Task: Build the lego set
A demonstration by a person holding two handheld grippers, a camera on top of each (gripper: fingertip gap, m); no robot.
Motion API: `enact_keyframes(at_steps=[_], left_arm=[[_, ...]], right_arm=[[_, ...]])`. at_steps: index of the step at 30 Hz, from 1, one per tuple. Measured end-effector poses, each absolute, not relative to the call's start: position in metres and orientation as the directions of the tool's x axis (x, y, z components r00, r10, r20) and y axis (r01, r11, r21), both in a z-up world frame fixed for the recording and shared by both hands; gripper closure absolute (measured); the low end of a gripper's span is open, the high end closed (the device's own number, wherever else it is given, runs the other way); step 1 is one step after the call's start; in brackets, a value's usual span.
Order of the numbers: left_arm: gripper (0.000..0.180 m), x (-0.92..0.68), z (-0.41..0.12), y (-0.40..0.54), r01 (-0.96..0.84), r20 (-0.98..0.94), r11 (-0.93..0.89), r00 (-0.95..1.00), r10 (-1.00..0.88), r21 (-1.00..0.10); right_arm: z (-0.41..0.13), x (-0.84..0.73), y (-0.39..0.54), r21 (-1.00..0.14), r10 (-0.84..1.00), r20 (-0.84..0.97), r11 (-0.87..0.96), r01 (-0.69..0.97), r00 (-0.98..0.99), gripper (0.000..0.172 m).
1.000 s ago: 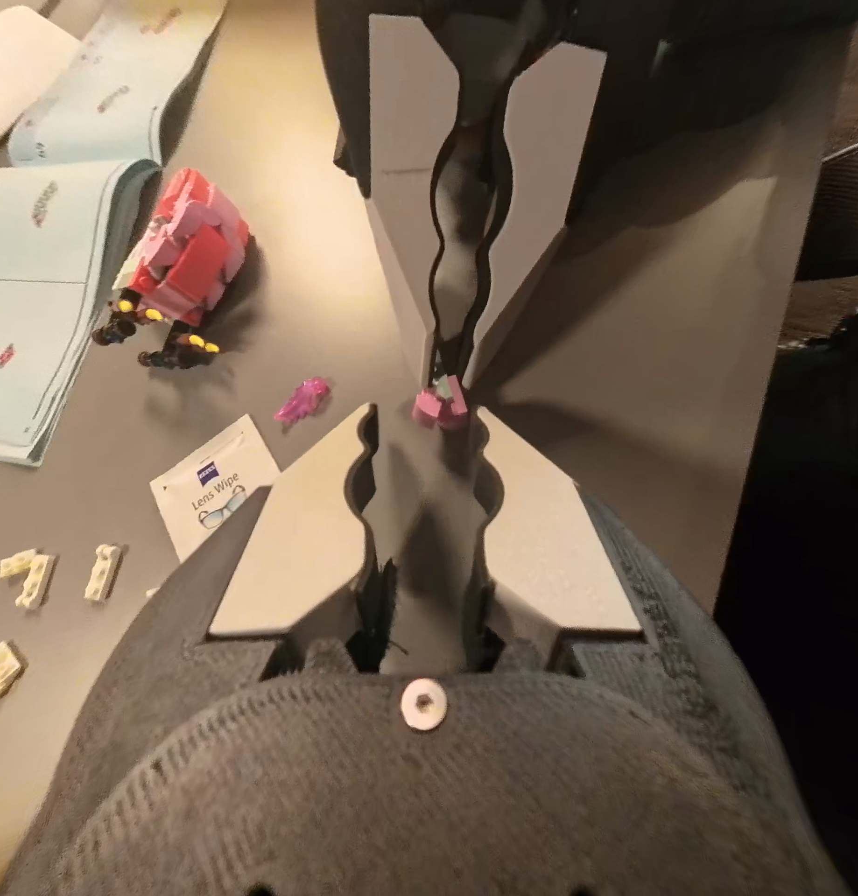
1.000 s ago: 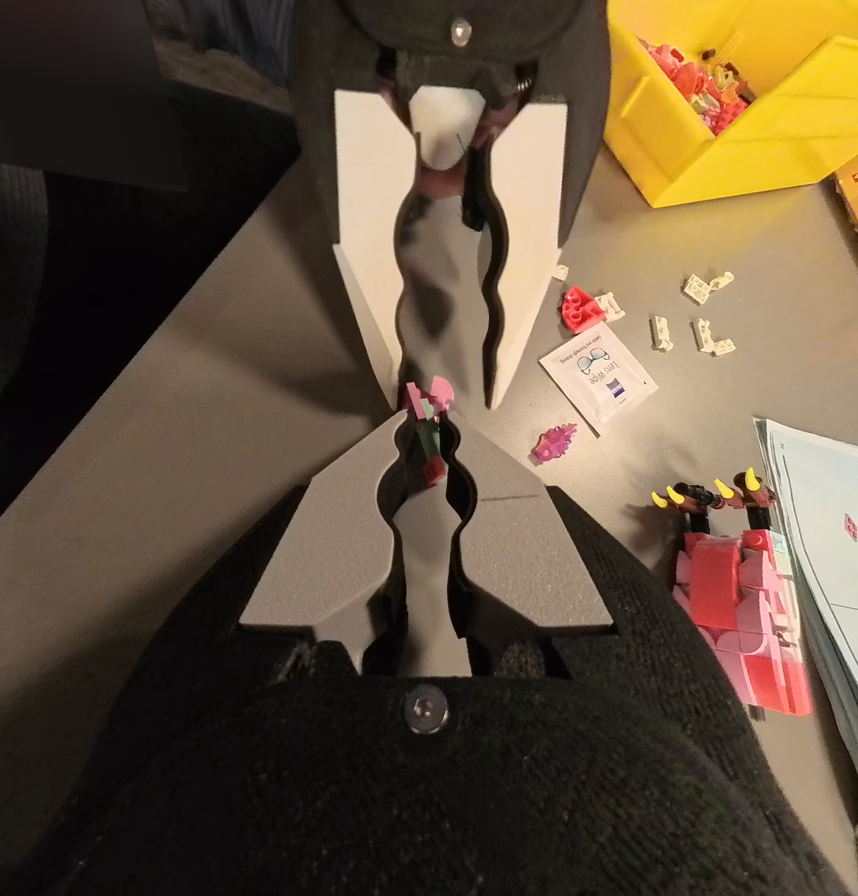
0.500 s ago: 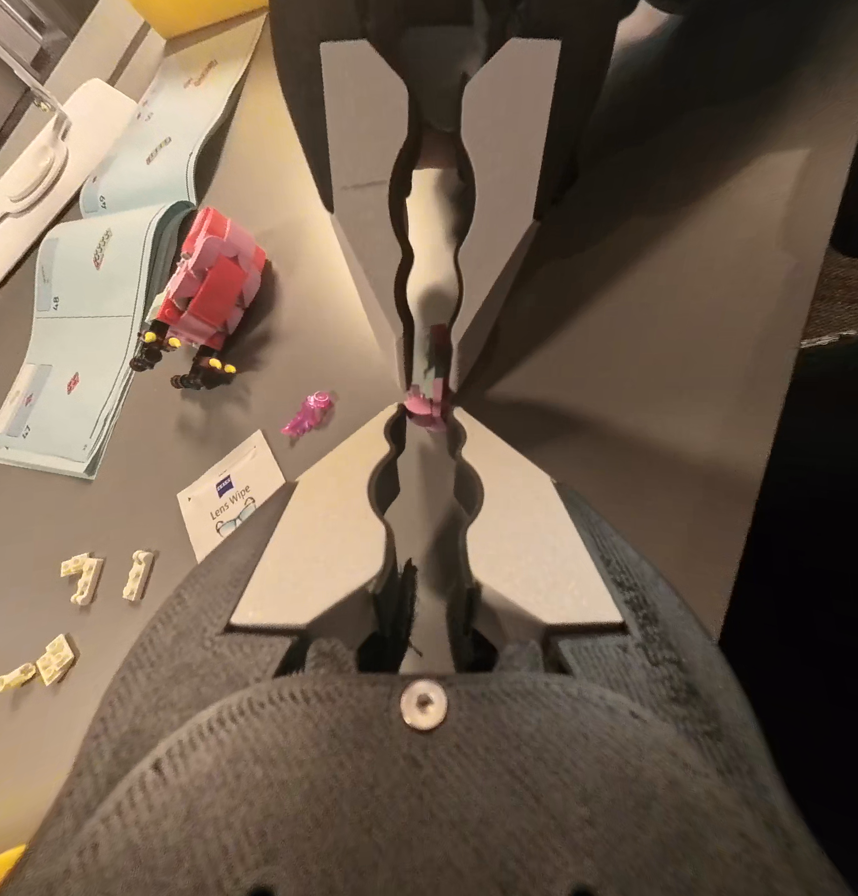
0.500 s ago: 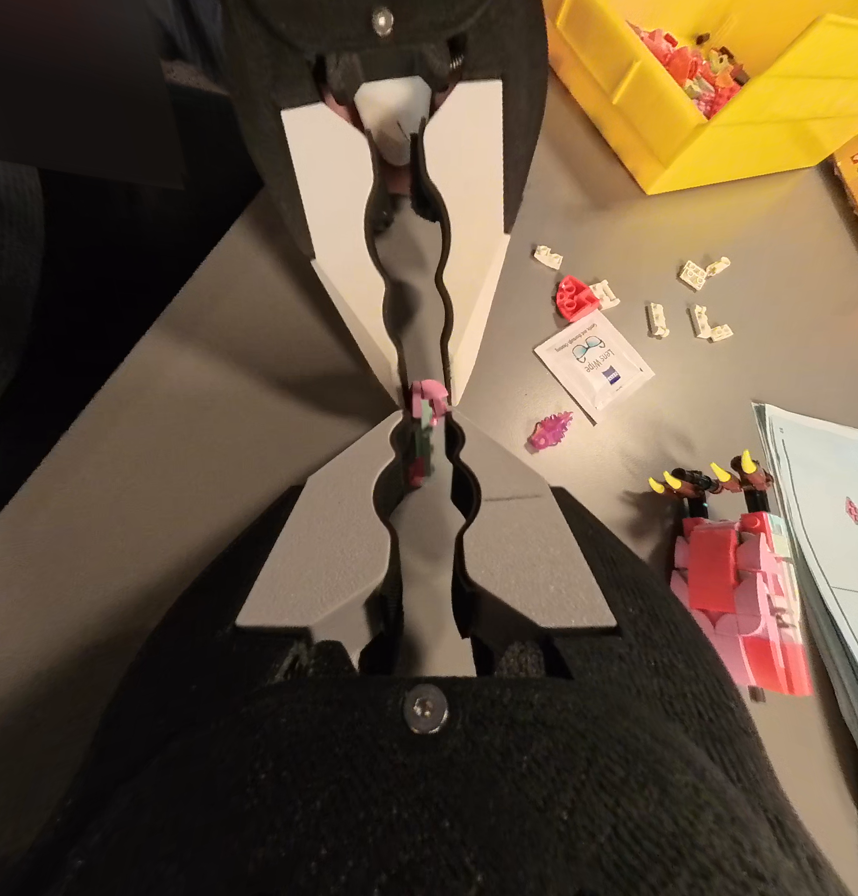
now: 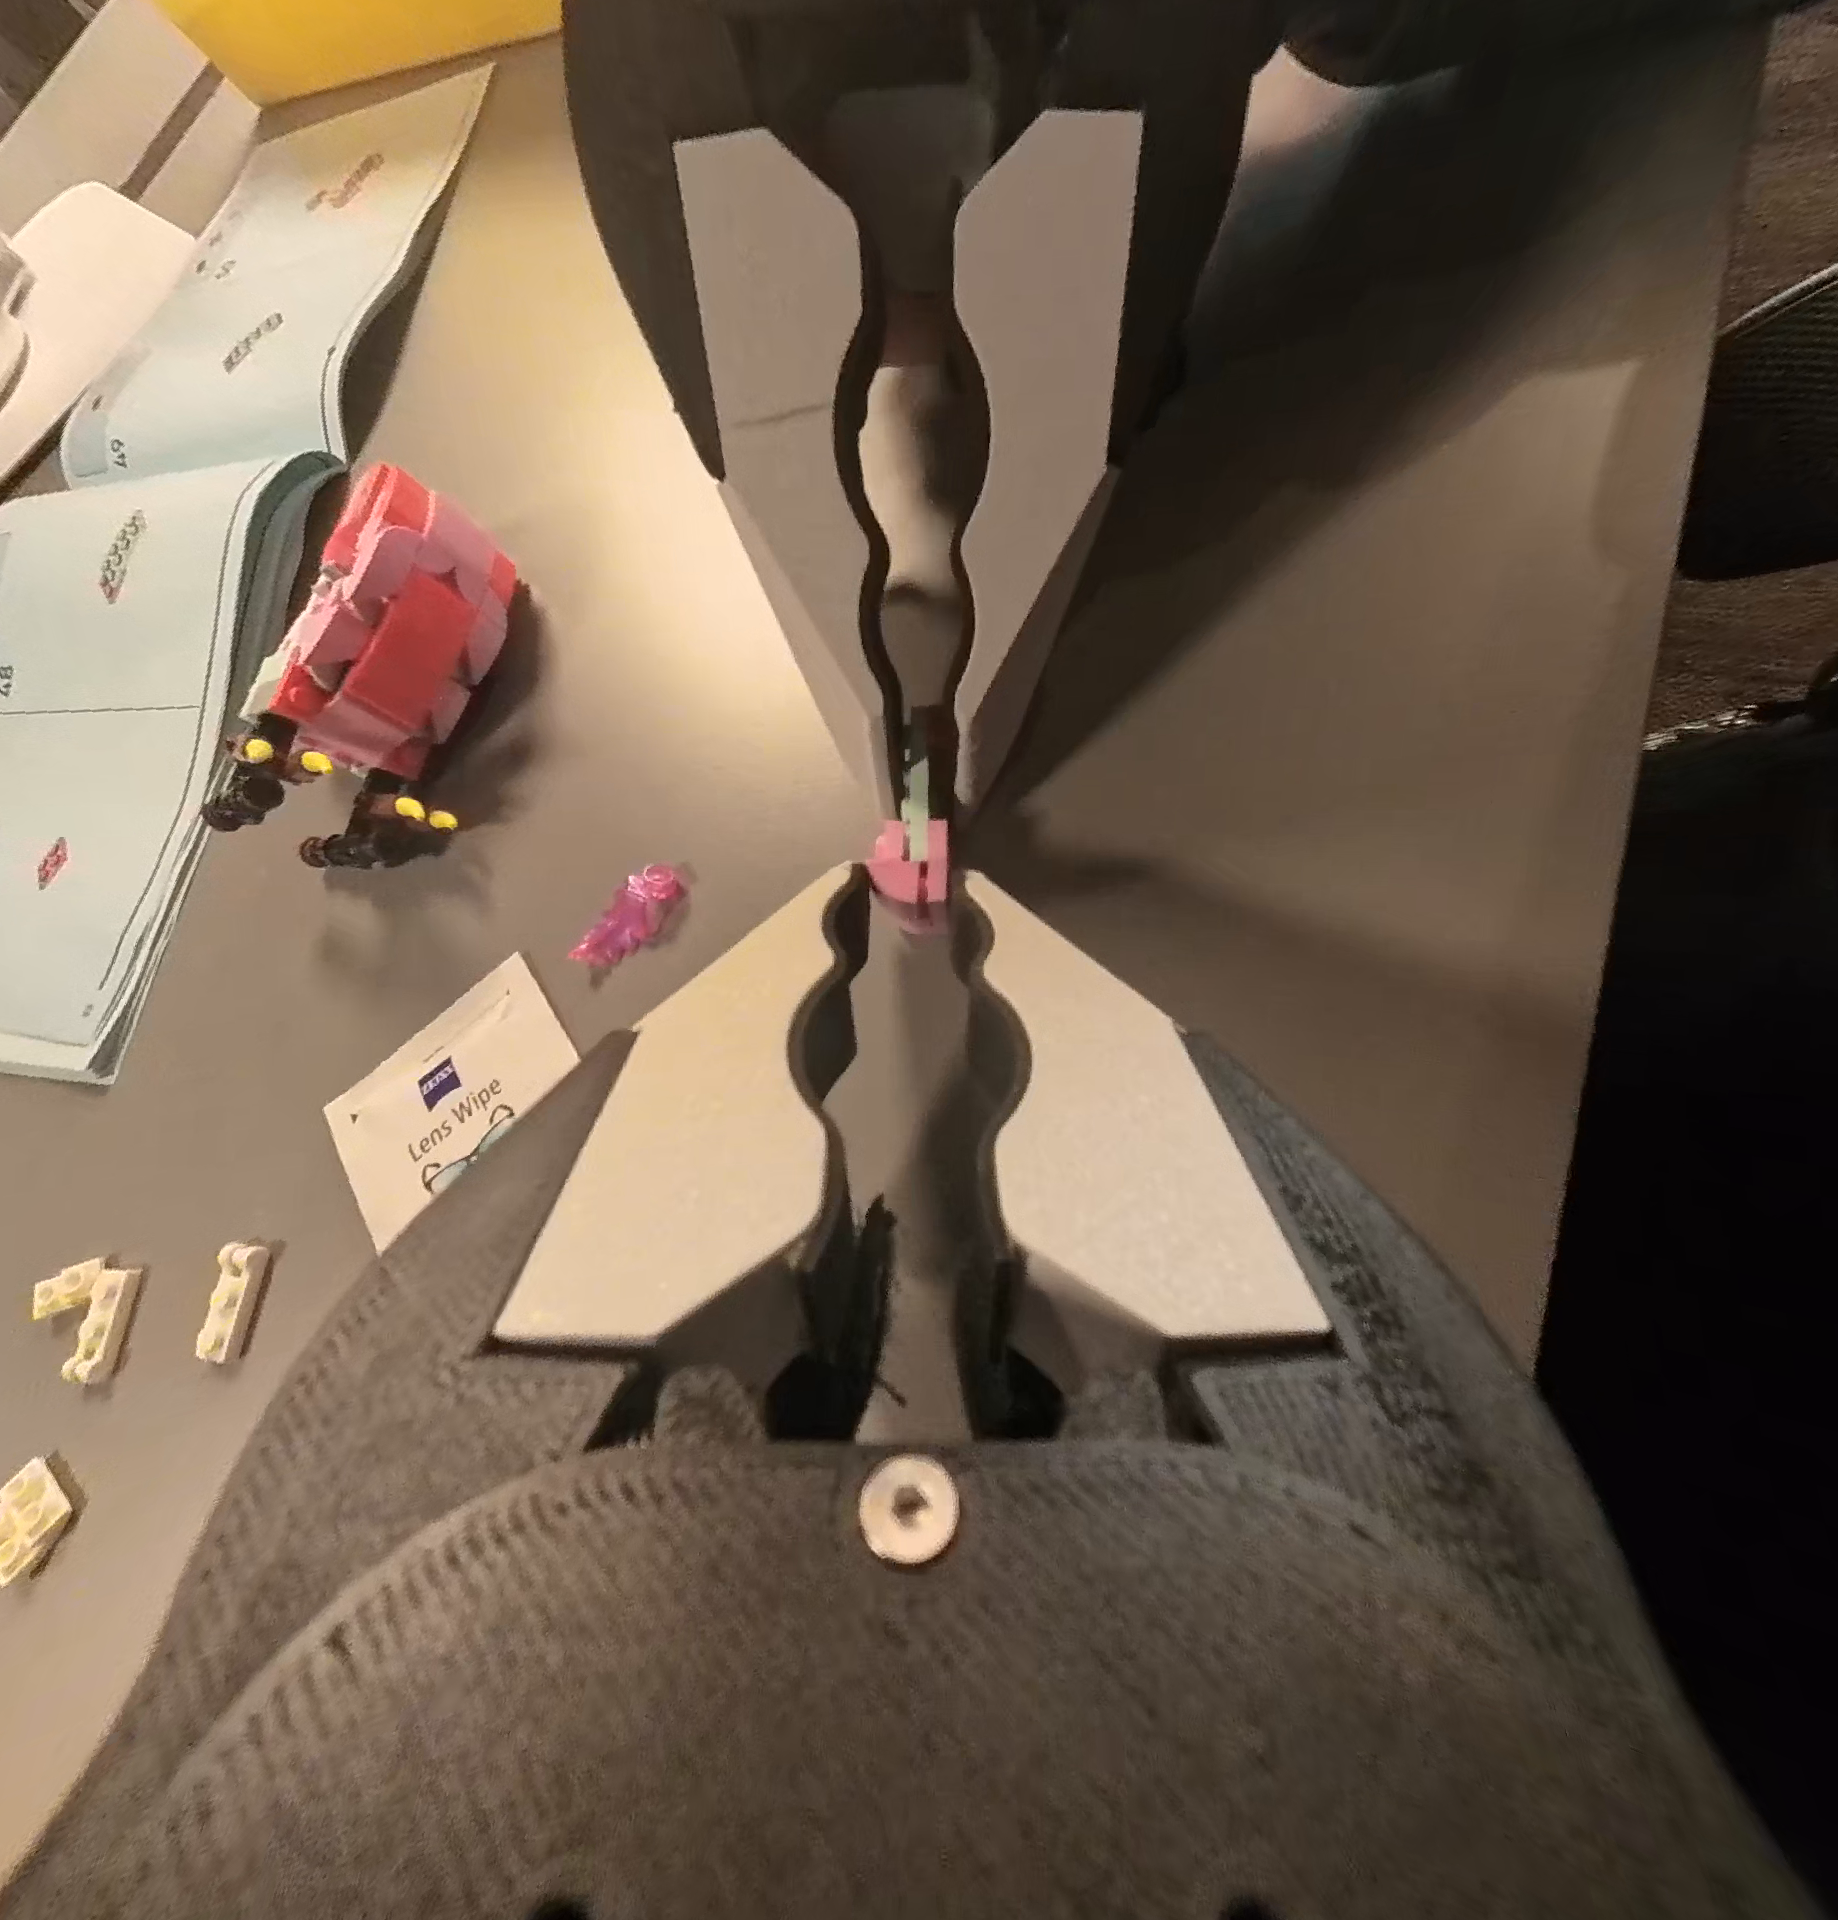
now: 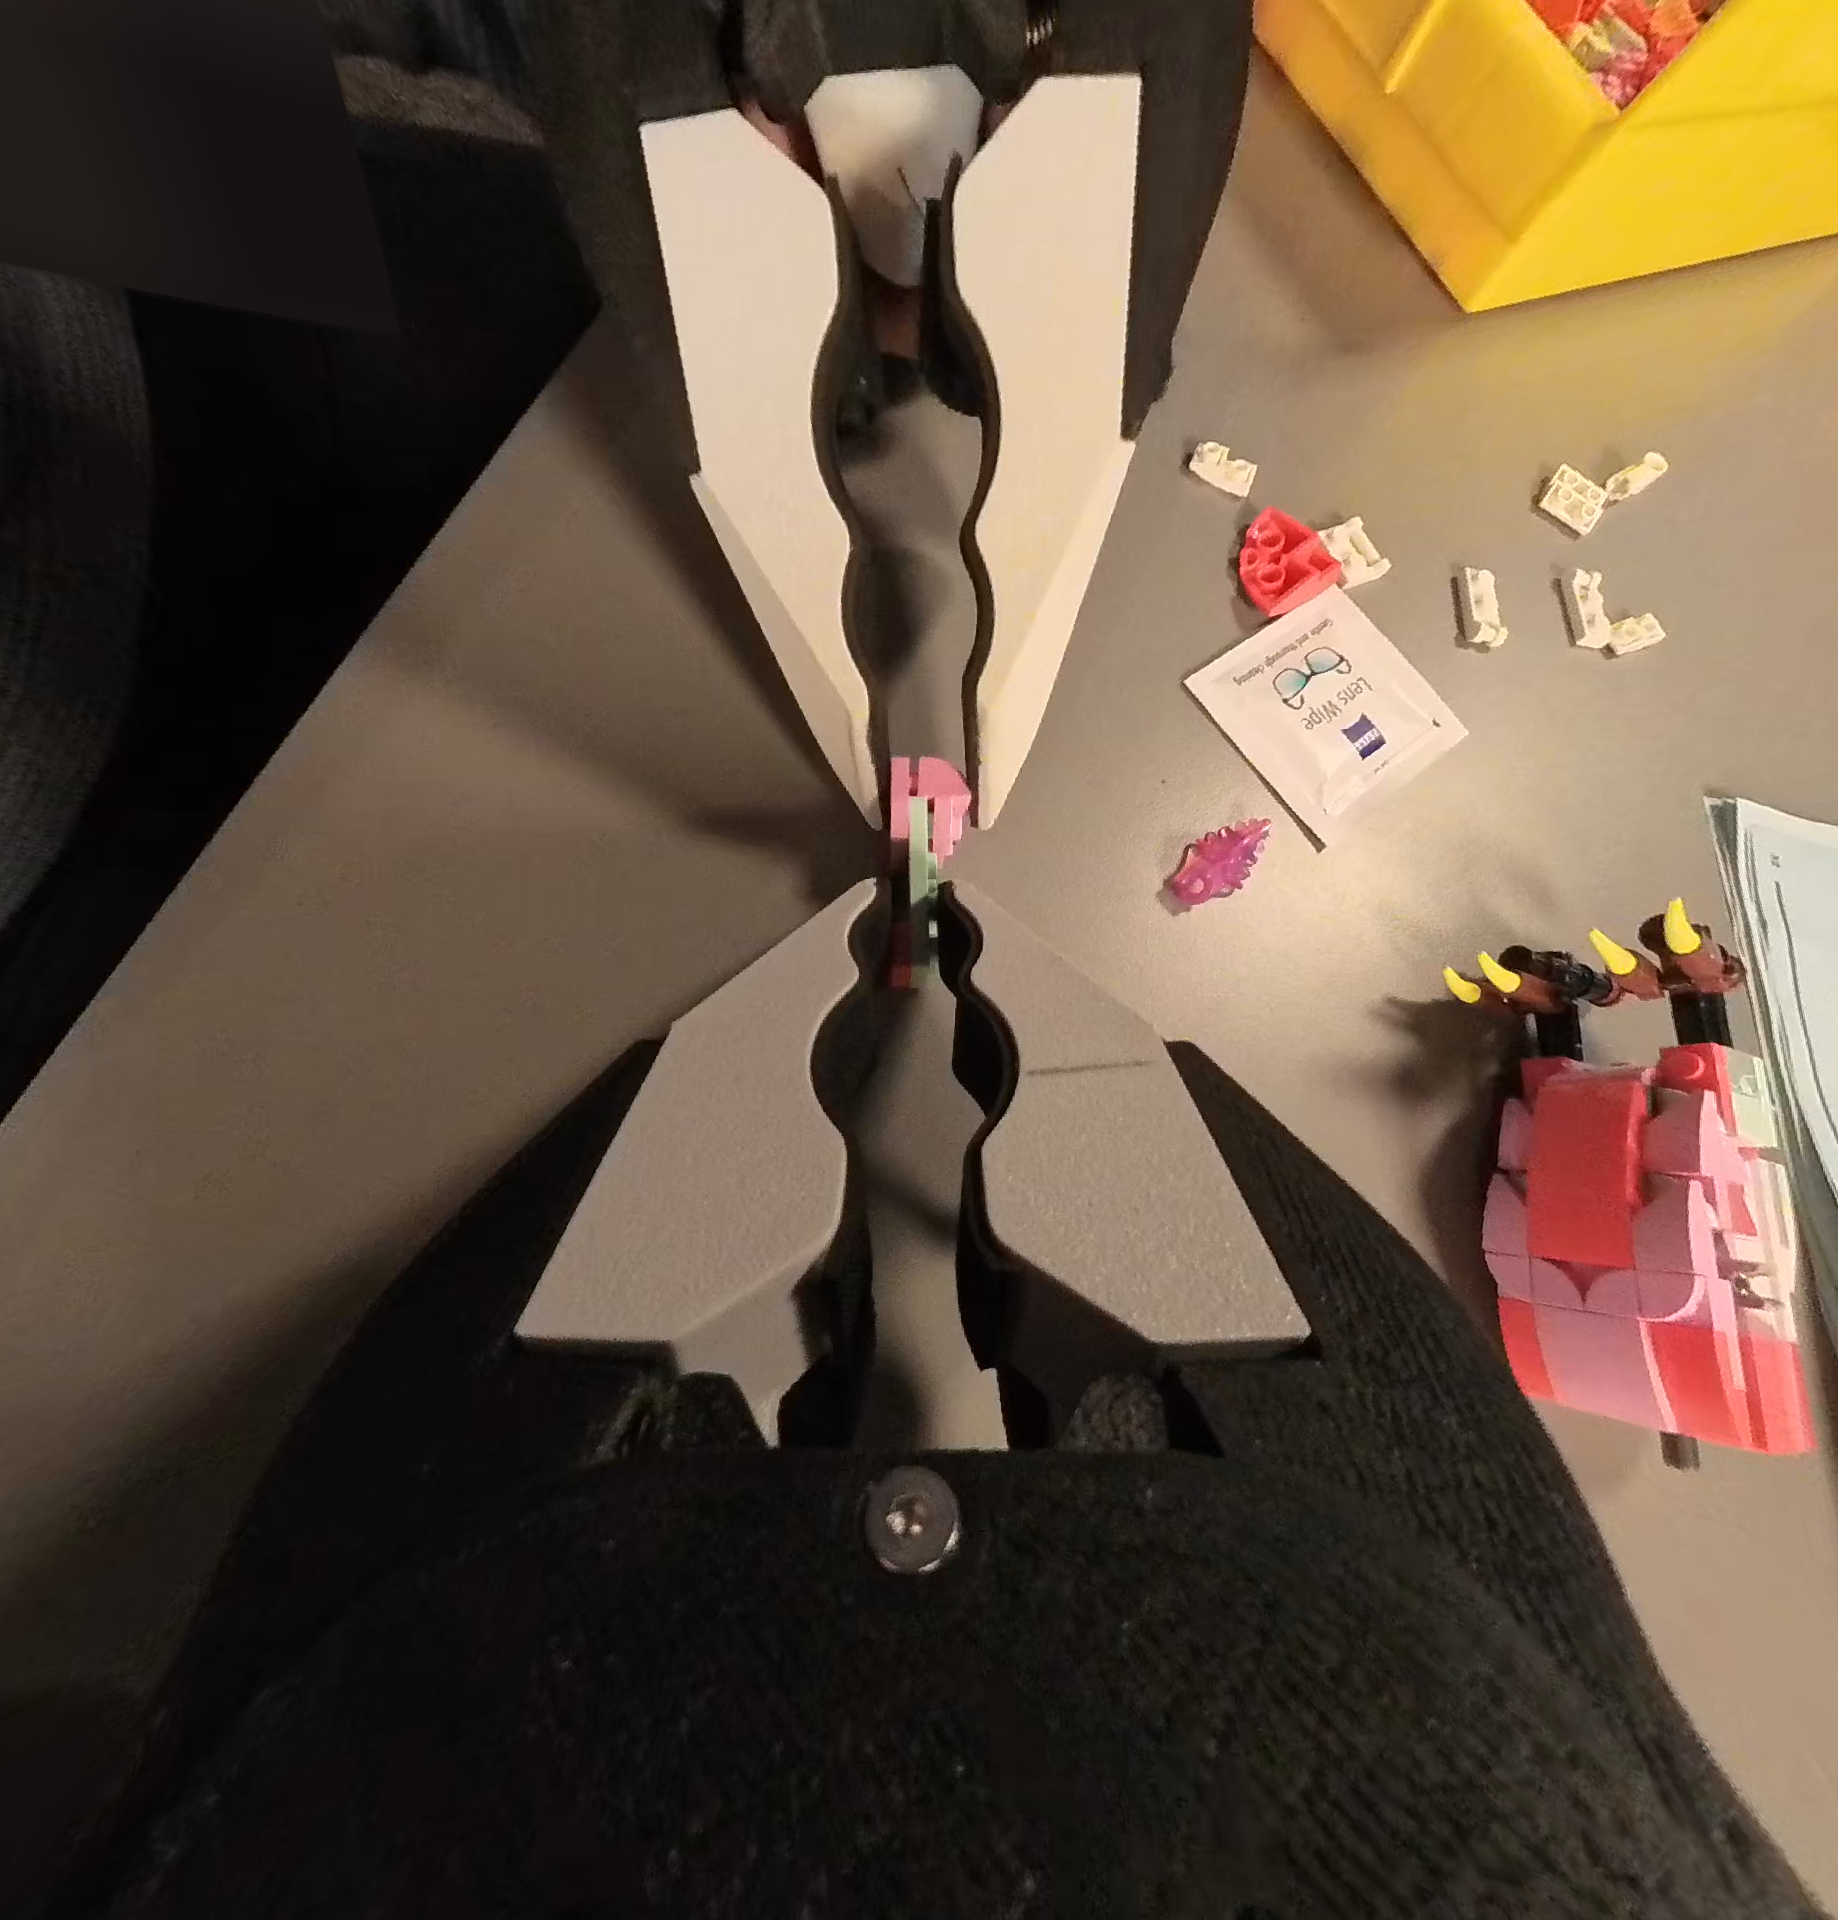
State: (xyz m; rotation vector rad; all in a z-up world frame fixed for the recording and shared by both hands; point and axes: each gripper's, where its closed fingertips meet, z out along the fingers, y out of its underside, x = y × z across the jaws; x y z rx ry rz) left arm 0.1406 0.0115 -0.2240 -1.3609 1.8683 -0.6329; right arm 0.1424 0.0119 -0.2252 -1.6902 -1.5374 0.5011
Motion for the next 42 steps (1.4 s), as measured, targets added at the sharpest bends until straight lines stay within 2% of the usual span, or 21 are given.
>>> enact_keyframes(at_steps=[4, 7, 11, 16, 23, 29, 32, 35, 42], left_arm=[[0.167, 0.139, -0.225, 0.013, -0.604, -0.258, 0.293, -0.147, -0.955, -0.741], [0.167, 0.14, -0.225, 0.01, -0.602, -0.262, 0.298, -0.15, -0.953, -0.741], [0.168, 0.141, -0.224, 0.009, -0.6, -0.285, 0.314, -0.148, -0.947, -0.736], [0.168, 0.137, -0.224, 0.011, -0.593, -0.35, 0.366, -0.147, -0.925, -0.718], [0.17, 0.133, -0.221, 0.017, -0.587, -0.509, 0.475, -0.121, -0.852, -0.656], [0.169, 0.131, -0.2, 0.029, -0.551, -0.544, 0.471, -0.036, -0.838, -0.689], [0.169, 0.129, -0.196, 0.037, -0.552, -0.537, 0.451, -0.008, -0.844, -0.701], [0.169, 0.129, -0.196, 0.036, -0.541, -0.531, 0.453, -0.015, -0.847, -0.708], [0.162, 0.131, -0.19, 0.038, -0.477, -0.57, 0.494, 0.02, -0.821, -0.727]], right_arm=[[-0.224, 0.141, 0.013, -0.763, 0.956, 0.216, 0.038, 0.645, 0.199, 0.165], [-0.22, 0.136, 0.015, -0.777, 0.949, 0.236, 0.055, 0.627, 0.21, 0.151], [-0.222, 0.134, 0.011, -0.76, 0.948, 0.265, 0.092, 0.644, 0.178, 0.161], [-0.222, 0.131, 0.013, -0.727, 0.922, 0.355, 0.17, 0.666, 0.152, 0.162], [-0.22, 0.129, 0.019, -0.613, 0.845, 0.522, 0.278, 0.74, 0.115, 0.164], [-0.199, 0.125, 0.03, -0.631, 0.759, 0.619, 0.327, 0.703, 0.203, 0.162], [-0.191, 0.13, 0.034, -0.639, 0.737, 0.634, 0.329, 0.695, 0.234, 0.152], [-0.198, 0.137, 0.038, -0.583, 0.714, 0.668, 0.329, 0.743, 0.208, 0.164], [-0.195, 0.136, 0.038, -0.542, 0.679, 0.712, 0.365, 0.757, 0.181, 0.166]])
